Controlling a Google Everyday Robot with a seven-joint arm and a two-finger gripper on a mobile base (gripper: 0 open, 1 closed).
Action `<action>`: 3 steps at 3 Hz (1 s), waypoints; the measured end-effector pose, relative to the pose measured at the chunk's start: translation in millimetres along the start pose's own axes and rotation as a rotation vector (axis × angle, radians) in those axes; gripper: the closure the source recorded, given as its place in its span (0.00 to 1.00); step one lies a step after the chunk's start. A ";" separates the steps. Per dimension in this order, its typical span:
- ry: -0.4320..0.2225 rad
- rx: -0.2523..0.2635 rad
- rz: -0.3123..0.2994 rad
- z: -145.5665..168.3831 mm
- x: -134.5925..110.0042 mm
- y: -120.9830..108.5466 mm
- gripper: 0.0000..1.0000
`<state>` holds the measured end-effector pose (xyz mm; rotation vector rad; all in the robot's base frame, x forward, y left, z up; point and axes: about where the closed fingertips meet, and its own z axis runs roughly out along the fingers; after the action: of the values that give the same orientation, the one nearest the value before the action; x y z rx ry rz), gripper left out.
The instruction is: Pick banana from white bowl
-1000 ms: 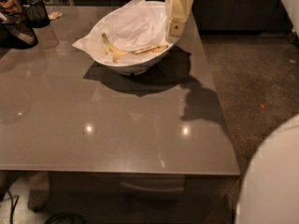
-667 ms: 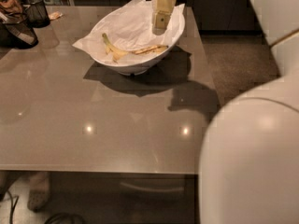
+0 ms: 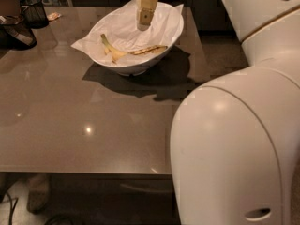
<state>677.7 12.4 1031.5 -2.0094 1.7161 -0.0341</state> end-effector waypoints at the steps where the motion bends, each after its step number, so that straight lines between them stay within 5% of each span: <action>1: -0.036 -0.046 0.025 16.2 3.4 3.8 0.00; 2: -0.059 -0.098 0.063 37.1 8.1 5.7 0.00; 3: -0.071 -0.123 0.092 58.0 8.5 0.3 0.17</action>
Offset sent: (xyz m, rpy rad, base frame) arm -0.0017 -0.0163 -0.0525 0.0040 0.3071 0.0016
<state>698.3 24.6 978.0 -1.9905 1.8025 0.1758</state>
